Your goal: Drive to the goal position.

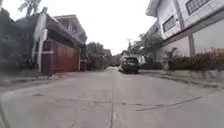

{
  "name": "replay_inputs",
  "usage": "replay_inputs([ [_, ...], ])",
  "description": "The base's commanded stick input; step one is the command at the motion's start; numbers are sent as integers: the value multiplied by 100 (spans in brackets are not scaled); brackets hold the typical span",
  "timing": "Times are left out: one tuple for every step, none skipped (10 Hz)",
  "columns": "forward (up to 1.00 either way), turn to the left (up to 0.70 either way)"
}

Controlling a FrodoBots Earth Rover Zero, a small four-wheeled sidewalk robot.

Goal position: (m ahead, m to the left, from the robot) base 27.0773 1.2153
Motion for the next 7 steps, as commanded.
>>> replay_inputs([
  [70,-33],
  [70,-14],
  [70,0],
  [70,0],
  [70,0],
  [70,0],
  [70,0],
])
